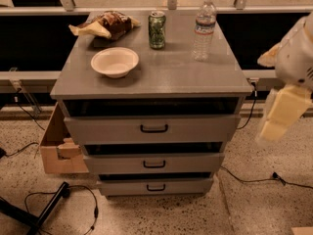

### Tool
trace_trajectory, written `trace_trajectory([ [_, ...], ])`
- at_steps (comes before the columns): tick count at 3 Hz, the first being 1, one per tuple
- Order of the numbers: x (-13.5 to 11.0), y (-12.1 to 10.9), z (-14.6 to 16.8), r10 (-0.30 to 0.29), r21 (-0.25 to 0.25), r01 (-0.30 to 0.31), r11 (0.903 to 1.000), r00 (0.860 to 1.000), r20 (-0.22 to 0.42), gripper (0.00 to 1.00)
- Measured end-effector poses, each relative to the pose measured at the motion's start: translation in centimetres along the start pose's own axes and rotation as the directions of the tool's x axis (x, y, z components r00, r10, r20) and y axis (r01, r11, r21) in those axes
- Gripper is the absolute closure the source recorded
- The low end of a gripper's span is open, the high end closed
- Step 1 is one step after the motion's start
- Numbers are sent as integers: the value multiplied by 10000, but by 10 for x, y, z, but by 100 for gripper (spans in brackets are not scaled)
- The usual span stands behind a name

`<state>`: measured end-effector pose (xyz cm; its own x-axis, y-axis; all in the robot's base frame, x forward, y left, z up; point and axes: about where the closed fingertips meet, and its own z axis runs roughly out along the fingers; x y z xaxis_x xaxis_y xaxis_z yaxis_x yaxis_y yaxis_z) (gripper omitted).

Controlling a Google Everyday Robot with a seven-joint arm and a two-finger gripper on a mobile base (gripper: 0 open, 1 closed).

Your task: Open bottom drawer

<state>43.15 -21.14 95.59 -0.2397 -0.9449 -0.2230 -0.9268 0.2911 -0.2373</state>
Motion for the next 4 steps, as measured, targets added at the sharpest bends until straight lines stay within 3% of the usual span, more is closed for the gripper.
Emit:
trace_trajectory([
  [1, 6, 33, 39, 855, -81, -851, 9963, 9947, 575, 0],
  [2, 21, 59, 101, 1678, -192, -1669, 9858, 9836, 664, 0],
  [3, 35, 83, 182, 2028, -298, -2023, 9789, 9791, 164, 0],
  [4, 54, 93, 278, 2272, -25, -2277, 9737, 9723, -541, 0],
])
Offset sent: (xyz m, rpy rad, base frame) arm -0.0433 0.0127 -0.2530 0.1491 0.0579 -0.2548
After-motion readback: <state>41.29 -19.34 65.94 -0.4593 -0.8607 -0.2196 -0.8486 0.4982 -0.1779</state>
